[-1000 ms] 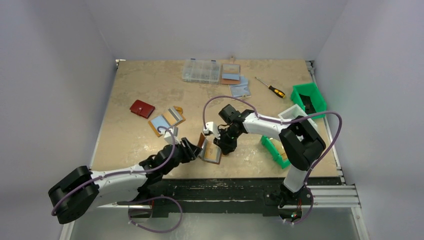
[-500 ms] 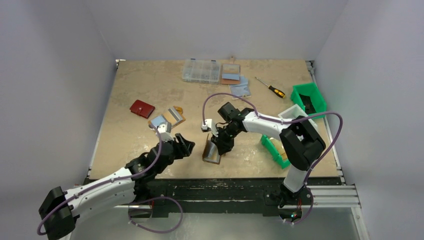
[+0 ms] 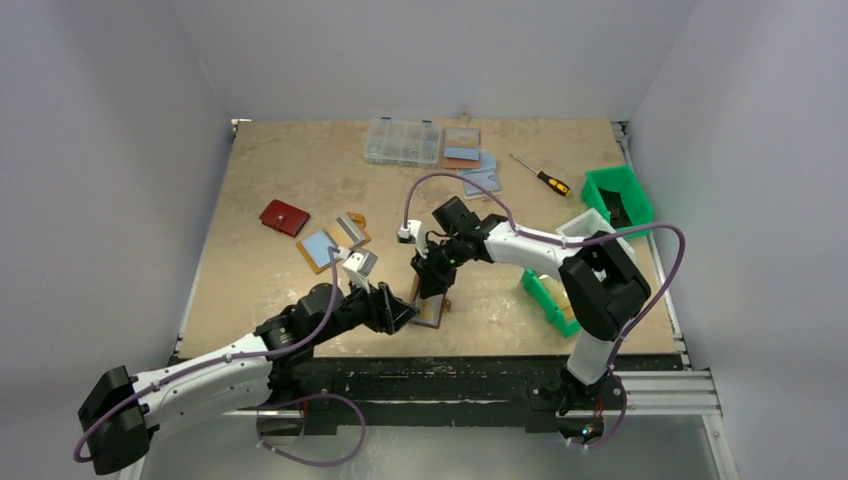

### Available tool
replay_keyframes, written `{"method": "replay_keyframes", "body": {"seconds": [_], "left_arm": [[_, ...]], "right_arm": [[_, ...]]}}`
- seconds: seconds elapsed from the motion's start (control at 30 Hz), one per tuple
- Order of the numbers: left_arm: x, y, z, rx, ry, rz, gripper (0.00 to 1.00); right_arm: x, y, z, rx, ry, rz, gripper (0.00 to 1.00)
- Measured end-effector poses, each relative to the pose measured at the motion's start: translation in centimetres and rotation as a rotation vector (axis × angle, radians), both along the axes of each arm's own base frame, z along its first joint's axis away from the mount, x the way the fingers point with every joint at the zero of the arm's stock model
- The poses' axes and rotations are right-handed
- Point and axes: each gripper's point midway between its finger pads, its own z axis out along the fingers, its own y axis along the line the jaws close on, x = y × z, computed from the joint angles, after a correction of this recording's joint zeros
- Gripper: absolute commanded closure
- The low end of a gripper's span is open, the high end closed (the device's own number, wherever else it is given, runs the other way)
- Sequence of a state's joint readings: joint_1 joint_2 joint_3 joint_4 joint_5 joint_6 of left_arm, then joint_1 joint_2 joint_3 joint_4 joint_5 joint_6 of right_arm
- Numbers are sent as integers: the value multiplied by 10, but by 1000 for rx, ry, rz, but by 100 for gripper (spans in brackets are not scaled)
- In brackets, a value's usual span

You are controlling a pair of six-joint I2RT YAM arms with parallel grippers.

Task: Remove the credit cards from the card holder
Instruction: Open the card holder at the center of the board.

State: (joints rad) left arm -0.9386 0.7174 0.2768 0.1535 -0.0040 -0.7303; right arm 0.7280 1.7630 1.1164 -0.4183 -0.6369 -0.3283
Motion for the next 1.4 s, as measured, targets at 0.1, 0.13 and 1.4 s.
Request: {"method": "replay_keyframes", "body": {"seconds": [0.1, 0.13, 1.4], "left_arm": [[-2, -3, 1, 11, -33, -35, 38], [-2, -4, 0, 18, -40, -40, 38], [56, 2, -101, 241, 34, 191, 46]], "right_arm": [[10, 10, 5, 22, -5, -23, 70], [13, 14, 6, 26, -5, -28, 70], [21, -3, 24, 73, 58, 127, 60]]}}
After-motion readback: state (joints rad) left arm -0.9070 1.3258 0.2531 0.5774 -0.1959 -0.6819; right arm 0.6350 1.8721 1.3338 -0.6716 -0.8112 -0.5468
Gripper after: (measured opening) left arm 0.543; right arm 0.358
